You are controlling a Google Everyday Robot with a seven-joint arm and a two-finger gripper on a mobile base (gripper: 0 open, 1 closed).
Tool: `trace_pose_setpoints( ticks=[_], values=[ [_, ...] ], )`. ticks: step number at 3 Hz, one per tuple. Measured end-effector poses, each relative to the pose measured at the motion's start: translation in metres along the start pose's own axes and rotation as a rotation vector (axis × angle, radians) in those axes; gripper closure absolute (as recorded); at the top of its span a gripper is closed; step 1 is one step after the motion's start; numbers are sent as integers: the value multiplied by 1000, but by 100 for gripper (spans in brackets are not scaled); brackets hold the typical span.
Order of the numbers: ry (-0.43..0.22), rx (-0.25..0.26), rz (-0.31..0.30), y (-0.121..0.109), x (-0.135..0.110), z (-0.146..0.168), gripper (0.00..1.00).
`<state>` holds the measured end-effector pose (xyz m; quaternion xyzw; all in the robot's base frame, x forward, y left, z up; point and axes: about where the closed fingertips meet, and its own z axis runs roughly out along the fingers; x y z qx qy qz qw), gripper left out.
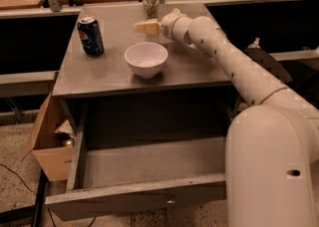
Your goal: Place 7up can into top drawer
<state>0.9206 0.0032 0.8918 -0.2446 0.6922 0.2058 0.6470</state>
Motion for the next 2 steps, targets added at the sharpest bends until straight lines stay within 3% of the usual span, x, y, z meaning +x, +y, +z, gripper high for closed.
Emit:
trace_pose_setpoints(
  ticks=[1,2],
  values=[
    [-18,33,-28,-8,-2,27,0],
    [-26,65,-39,-18,-2,48,19]
  ],
)
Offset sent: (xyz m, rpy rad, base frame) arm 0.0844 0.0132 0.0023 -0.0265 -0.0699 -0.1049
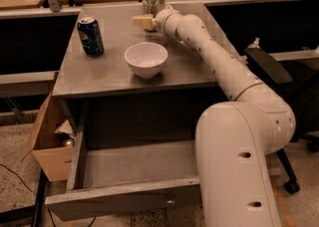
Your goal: Place 7up can into top drawer
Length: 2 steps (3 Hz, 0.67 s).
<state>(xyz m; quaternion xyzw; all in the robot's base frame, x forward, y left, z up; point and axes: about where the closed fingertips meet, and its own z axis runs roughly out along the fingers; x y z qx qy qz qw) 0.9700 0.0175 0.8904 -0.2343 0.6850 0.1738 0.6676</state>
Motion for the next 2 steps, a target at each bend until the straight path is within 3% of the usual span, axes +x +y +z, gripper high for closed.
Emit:
trace_pose_setpoints(
  ticks=[1,2],
  values=[
    [-5,15,-15,-5,-4,11,50],
    [3,-3,-16,-10,-11,4,73]
  ],
)
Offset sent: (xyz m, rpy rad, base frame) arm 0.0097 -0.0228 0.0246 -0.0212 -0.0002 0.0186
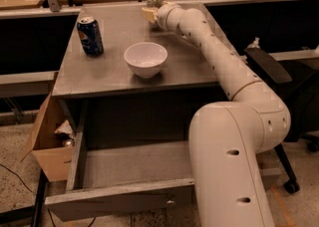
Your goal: Place 7up can into top drawer
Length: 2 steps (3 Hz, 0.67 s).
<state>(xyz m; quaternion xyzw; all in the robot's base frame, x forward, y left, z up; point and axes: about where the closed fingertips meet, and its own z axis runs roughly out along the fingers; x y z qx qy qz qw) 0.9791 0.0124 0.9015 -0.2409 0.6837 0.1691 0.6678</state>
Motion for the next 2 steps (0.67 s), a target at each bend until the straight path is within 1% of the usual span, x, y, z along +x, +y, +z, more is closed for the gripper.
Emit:
trace_pose_setpoints(
  ticks=[1,2],
  values=[
    [23,-54,26,-7,-16,-38,96],
    [43,-100,58,-15,-24,-93,100]
  ],
)
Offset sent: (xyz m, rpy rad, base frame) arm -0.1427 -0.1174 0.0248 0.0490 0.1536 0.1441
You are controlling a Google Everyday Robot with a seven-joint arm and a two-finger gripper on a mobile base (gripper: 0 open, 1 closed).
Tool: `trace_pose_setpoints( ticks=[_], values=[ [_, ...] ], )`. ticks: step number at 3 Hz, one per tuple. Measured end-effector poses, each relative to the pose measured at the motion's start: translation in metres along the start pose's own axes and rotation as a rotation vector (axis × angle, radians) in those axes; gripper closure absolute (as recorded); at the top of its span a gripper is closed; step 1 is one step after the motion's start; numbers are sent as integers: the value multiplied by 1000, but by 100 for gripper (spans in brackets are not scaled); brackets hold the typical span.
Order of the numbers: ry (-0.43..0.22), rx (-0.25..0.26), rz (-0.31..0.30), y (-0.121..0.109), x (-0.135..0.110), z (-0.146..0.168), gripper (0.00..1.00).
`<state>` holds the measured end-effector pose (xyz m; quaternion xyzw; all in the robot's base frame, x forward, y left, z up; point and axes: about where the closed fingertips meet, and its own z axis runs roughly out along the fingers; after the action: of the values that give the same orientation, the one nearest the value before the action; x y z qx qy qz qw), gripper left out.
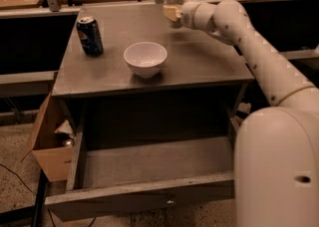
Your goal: Place 7up can into top drawer
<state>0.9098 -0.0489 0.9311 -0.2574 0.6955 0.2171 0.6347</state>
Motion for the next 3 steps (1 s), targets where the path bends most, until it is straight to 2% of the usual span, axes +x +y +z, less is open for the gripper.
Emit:
trace_pose_setpoints(
  ticks=[1,2,3],
  values=[
    [22,-54,36,5,9,-56,100],
    [2,-95,74,7,17,-118,100],
    [2,-96,73,8,17,-118,100]
  ],
)
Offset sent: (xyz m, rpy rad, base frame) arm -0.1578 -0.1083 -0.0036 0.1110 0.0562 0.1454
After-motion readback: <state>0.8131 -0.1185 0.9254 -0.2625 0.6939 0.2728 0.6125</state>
